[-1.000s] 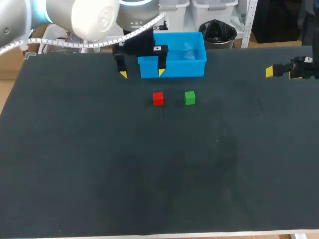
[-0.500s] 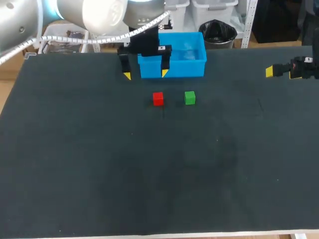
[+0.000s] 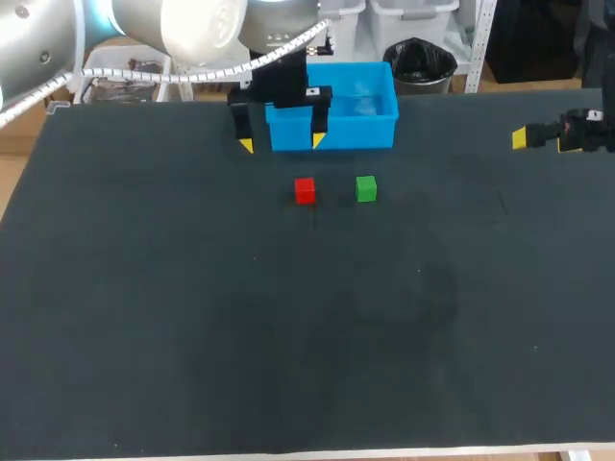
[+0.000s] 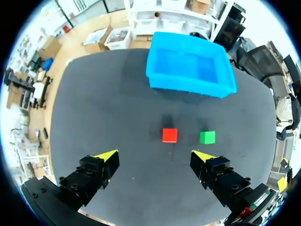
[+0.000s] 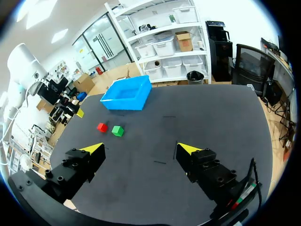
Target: Use the left arm to pick the red cube and place it into the blue plastic box first, then use the right arm to grasp the green cube and put it into the same blue plastic box after the first action is fully finished.
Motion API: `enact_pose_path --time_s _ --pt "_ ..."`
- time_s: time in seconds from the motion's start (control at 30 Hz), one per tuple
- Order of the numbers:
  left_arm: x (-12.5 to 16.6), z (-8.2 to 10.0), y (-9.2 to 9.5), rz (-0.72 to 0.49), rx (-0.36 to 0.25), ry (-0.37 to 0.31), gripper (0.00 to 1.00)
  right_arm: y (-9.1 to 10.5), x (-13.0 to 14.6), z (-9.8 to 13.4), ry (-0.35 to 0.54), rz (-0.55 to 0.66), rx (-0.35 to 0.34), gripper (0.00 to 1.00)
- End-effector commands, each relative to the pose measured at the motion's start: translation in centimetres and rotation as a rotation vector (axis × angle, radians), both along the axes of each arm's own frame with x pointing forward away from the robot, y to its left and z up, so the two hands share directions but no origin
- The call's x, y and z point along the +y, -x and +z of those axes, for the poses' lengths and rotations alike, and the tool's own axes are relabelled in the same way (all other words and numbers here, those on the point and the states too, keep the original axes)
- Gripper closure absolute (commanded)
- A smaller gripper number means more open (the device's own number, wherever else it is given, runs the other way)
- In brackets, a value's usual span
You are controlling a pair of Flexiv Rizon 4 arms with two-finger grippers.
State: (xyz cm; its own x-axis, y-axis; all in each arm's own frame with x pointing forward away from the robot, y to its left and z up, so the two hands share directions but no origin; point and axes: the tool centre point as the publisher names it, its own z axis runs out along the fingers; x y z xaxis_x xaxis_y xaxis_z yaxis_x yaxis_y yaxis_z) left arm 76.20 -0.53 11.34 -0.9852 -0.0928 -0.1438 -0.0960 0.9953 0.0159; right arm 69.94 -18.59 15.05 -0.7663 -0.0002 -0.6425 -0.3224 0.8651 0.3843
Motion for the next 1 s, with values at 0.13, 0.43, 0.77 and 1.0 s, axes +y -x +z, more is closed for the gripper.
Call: enact_pose_path --time_s 0.13,0.43,0.77,1.0 --pt "-0.1 -0.1 -0.3 0.003 0.004 -0.001 0.0 0.0 0.0 0.0 0.0 0.0 0.0 0.0" --pt "-1.2 -1.5 -0.4 -0.03 -0.022 0.01 0.0 0.0 0.0 0.0 0.0 0.0 0.0 0.0" --pt "-2.0 -3.8 -0.8 -0.049 -0.009 0.005 0.0 0.0 0.0 0.0 0.0 0.0 0.0 0.0" --pt "-2.5 -5.7 -1.4 -0.057 0.002 -0.023 0.0 0.0 0.0 0.0 0.0 0.0 0.0 0.0"
